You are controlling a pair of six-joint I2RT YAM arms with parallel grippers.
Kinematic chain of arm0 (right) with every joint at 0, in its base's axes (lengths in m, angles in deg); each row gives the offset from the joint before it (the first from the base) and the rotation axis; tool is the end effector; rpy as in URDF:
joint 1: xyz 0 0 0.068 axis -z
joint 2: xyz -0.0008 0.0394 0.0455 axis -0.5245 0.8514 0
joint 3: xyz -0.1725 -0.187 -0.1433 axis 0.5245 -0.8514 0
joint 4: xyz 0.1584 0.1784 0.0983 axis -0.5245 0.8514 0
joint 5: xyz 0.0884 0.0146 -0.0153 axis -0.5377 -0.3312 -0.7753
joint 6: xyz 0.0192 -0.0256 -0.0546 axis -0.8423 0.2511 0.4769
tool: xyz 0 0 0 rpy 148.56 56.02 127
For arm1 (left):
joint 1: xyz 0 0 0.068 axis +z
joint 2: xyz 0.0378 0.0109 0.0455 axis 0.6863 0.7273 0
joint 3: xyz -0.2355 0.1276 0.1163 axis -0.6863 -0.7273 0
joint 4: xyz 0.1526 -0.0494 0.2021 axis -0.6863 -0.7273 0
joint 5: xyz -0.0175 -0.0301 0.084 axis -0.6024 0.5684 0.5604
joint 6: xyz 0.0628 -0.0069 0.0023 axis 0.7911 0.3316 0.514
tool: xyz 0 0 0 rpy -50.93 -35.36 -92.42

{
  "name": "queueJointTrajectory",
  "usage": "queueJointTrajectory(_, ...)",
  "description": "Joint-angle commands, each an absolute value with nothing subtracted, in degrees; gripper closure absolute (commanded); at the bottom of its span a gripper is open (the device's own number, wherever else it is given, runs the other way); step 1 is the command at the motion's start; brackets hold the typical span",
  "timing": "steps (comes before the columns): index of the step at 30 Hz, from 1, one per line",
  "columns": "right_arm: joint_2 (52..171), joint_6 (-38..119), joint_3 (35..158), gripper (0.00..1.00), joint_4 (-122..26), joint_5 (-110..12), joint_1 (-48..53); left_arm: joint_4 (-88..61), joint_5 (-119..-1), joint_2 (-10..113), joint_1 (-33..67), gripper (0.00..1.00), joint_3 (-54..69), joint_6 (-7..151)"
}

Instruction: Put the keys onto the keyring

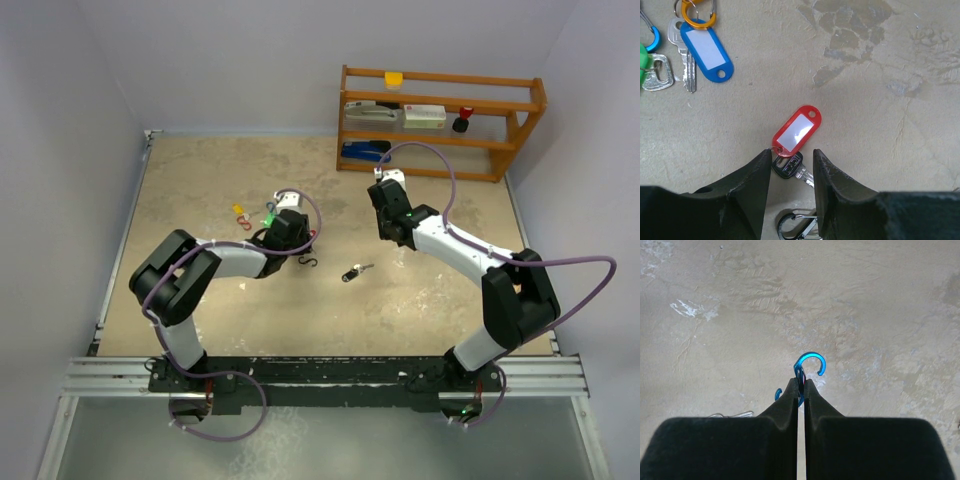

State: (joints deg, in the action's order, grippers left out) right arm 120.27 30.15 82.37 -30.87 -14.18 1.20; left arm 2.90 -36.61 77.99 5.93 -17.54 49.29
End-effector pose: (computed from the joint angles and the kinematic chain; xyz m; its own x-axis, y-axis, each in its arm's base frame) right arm 0.3056 0.1543 0.2498 -0.6486 -0.0728 -0.7577 0.0103 0.9945 -0.1043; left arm 0.2968 -0.2112 0.1549 -0.6293 -0.1973 -0.7517 0.0848 0.9440 -0.3188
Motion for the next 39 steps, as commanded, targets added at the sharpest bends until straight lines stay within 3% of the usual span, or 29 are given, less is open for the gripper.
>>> queueJointTrajectory(1, 119.44, 30.42, 81.85, 1.00, -31.71, -14.57, 0.89, 4.17, -35.36, 76.23, 6.77, 0.64, -18.11, 47.93)
queueJointTrajectory(10, 119.59, 30.42, 82.02, 1.00, -31.77, -14.75, 0.96, 6.29, -40.89, 79.34, 6.78, 0.64, -16.55, 47.59)
queueJointTrajectory(14, 119.46, 30.48, 82.00, 1.00, -31.81, -14.74, 0.96, 6.46, -41.55, 80.77, 6.77, 0.78, -15.99, 47.23)
queueJointTrajectory(16, 119.54, 30.49, 82.00, 1.00, -31.81, -14.71, 0.96, 6.33, -41.18, 80.18, 6.77, 0.79, -16.13, 47.20)
queueJointTrajectory(25, 120.20, 30.63, 82.09, 1.00, -32.08, -14.87, 0.97, 2.87, -38.44, 73.61, 5.81, 0.78, -14.87, 49.28)
queueJointTrajectory(29, 120.25, 30.80, 82.26, 1.00, -32.06, -14.69, 0.96, -1.27, -34.89, 71.77, 4.58, 0.68, -11.94, 52.32)
queueJointTrajectory(39, 118.40, 30.93, 81.93, 1.00, -32.34, -13.83, 0.94, -6.26, -31.31, 79.89, 2.98, 0.62, -5.08, 58.93)
